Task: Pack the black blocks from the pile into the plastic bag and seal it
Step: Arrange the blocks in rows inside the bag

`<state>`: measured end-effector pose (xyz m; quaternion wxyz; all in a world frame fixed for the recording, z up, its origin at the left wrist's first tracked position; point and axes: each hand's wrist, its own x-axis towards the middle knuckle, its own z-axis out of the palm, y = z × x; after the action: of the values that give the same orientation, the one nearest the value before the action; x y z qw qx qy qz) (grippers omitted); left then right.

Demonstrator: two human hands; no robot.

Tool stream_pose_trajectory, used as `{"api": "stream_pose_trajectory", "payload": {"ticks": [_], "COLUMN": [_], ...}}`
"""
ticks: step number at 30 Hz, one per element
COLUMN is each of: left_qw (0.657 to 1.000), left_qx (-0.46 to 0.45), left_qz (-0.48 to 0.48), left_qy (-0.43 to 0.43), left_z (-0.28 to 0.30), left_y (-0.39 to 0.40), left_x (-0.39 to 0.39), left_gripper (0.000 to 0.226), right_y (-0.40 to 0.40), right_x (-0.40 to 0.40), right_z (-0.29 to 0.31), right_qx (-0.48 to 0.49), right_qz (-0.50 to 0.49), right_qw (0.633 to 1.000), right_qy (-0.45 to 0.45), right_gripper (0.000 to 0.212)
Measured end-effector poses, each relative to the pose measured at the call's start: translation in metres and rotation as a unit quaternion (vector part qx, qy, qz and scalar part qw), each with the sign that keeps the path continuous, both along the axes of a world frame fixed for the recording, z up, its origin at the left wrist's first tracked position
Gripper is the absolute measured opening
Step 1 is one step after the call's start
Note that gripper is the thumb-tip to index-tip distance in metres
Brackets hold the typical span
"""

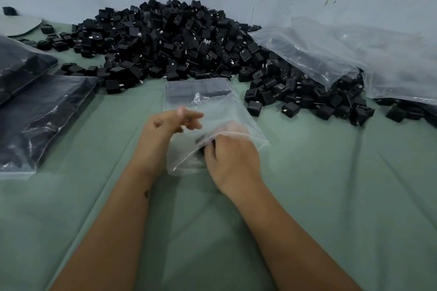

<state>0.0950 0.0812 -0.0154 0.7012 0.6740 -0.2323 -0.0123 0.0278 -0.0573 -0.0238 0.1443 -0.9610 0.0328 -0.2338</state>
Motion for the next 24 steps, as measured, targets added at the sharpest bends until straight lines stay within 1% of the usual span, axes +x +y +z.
{"api": "stream_pose_trajectory", "payload": {"ticks": [1, 2, 4, 6, 8, 10, 13, 14, 17, 21, 22, 24], "left_qw": [0.999, 0.994, 0.975, 0.955, 0.942, 0.933, 0.914, 0.907, 0.902, 0.904, 0.900, 0.886], "left_qx": [-0.001, 0.000, 0.029, 0.081, 0.145, 0.204, 0.271, 0.288, 0.306, 0.318, 0.326, 0.352], "left_qz": [0.050, 0.106, 0.215, 0.278, 0.292, 0.289, 0.300, 0.307, 0.305, 0.287, 0.289, 0.301], "left_qy": [0.013, 0.026, 0.045, 0.067, 0.077, 0.064, 0.031, 0.024, 0.025, 0.001, -0.007, -0.022], "left_z": [-0.002, -0.003, -0.008, -0.013, -0.016, -0.018, -0.018, -0.017, -0.015, -0.015, -0.016, -0.015], "left_y": [0.002, 0.004, 0.007, 0.008, 0.009, 0.009, 0.008, 0.008, 0.009, 0.008, 0.008, 0.007], "left_x": [0.002, 0.005, 0.012, 0.017, 0.018, 0.017, 0.017, 0.017, 0.017, 0.013, 0.013, 0.012], "left_gripper": [0.040, 0.040, 0.031, 0.020, 0.015, 0.018, 0.024, 0.026, 0.030, 0.033, 0.034, 0.036], "right_y": [-0.002, -0.003, -0.007, -0.009, -0.009, -0.008, -0.006, -0.006, -0.007, -0.004, -0.003, 0.001], "right_x": [-0.002, -0.003, -0.003, -0.004, -0.004, -0.004, -0.003, -0.002, -0.002, -0.002, -0.001, 0.000], "right_z": [0.001, 0.002, 0.001, -0.001, -0.002, -0.003, -0.002, -0.002, -0.003, -0.003, -0.003, -0.004], "right_qx": [0.043, 0.097, 0.184, 0.220, 0.221, 0.219, 0.179, 0.163, 0.131, 0.143, 0.121, 0.040], "right_qz": [-0.002, 0.000, 0.008, 0.025, 0.040, 0.050, 0.070, 0.075, 0.081, 0.115, 0.123, 0.131], "right_qw": [0.999, 0.995, 0.983, 0.974, 0.972, 0.972, 0.978, 0.980, 0.983, 0.975, 0.977, 0.983], "right_qy": [0.003, 0.007, 0.021, 0.044, 0.062, 0.074, 0.086, 0.084, 0.095, 0.123, 0.125, 0.124], "right_gripper": [0.035, 0.029, 0.020, 0.022, 0.025, 0.025, 0.031, 0.030, 0.023, 0.029, 0.033, 0.036]}}
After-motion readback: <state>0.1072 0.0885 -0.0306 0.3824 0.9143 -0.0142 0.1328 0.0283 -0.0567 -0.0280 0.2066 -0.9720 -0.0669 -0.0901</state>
